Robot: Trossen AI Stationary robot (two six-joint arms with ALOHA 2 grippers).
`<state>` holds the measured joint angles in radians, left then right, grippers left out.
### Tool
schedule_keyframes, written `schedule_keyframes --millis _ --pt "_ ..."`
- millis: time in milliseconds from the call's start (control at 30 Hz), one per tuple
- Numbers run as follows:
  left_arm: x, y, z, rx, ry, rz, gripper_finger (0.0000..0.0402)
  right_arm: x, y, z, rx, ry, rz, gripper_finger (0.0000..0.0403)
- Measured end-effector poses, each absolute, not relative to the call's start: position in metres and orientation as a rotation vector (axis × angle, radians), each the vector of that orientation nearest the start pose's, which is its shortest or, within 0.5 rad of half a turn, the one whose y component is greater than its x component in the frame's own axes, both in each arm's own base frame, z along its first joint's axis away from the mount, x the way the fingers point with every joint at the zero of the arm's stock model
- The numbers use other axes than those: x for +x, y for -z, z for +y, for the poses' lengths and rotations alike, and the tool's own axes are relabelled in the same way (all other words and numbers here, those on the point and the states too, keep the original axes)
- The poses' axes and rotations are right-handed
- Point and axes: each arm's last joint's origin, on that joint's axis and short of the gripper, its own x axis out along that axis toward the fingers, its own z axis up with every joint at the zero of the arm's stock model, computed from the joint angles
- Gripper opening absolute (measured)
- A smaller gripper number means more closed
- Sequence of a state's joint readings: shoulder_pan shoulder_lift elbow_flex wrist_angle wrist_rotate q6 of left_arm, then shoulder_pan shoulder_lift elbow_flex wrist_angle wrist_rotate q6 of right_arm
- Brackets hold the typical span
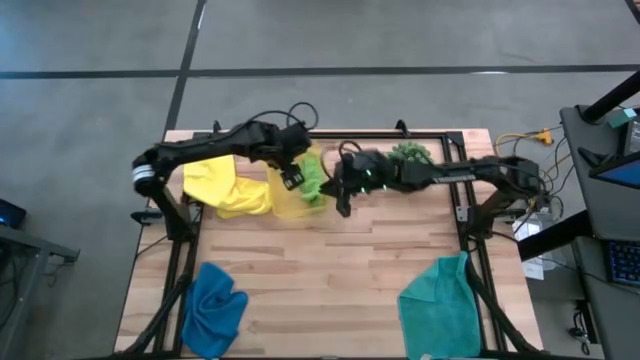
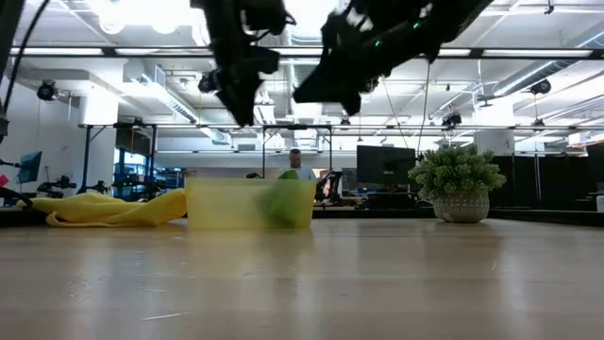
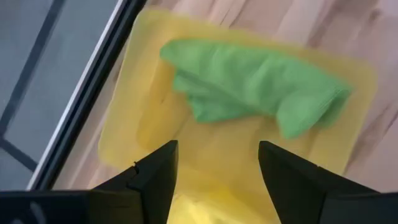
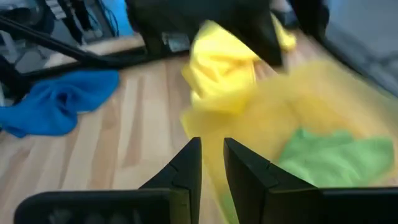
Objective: Fold microfiber towels
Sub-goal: Put the green microfiber cloth into the yellow bin
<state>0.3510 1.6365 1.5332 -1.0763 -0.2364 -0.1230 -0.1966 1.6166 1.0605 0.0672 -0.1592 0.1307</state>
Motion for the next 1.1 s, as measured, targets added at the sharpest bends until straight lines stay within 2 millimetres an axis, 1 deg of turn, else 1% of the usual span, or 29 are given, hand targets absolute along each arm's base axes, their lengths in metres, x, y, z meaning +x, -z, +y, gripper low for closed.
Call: schedule_keyframes --millis 100,200,367,433,533,600,700,900,1000,1100 --pt "0.279 -0.306 0.117 -0.21 -0.628 1.12 0.0196 0.364 -0.238 -0.085 0.25 0.084 0.588 0.0063" --pt "0.258 -0.291 0.113 -0.254 -0.604 1.08 0.0177 0.383 -0.234 -0.096 0.253 0.08 0.687 0.0063" --pt "0.229 -0.257 0.109 -0.321 -0.606 1.066 0.0148 0.415 -0.228 -0.106 0.169 0.031 0.805 0.0063" --pt "0.219 -0.249 0.107 -0.352 -0.628 1.073 0.014 0.427 -0.226 -0.109 0.154 0.018 0.847 0.0063" --pt "0.207 -0.244 0.103 -0.393 -0.629 1.069 0.0133 0.434 -0.22 -0.11 0.113 -0.024 0.96 0.0063" --pt "0.203 -0.245 0.101 -0.393 -0.627 1.053 0.013 0.436 -0.217 -0.111 0.084 -0.053 1.017 0.0063" --pt "0.198 -0.249 0.099 -0.389 -0.625 1.021 0.0129 0.438 -0.22 -0.111 0.028 -0.089 1.018 0.0075" --pt "0.2 -0.253 0.1 -0.377 -0.624 0.932 0.0129 0.437 -0.225 -0.11 -0.038 -0.108 0.999 0.014" --pt "0.203 -0.251 0.102 -0.375 -0.624 0.915 0.0129 0.439 -0.218 -0.109 -0.072 -0.12 1.015 0.0177" --pt "0.204 -0.249 0.103 -0.376 -0.623 0.916 0.0129 0.443 -0.208 -0.104 -0.142 -0.078 1.055 0.0203"
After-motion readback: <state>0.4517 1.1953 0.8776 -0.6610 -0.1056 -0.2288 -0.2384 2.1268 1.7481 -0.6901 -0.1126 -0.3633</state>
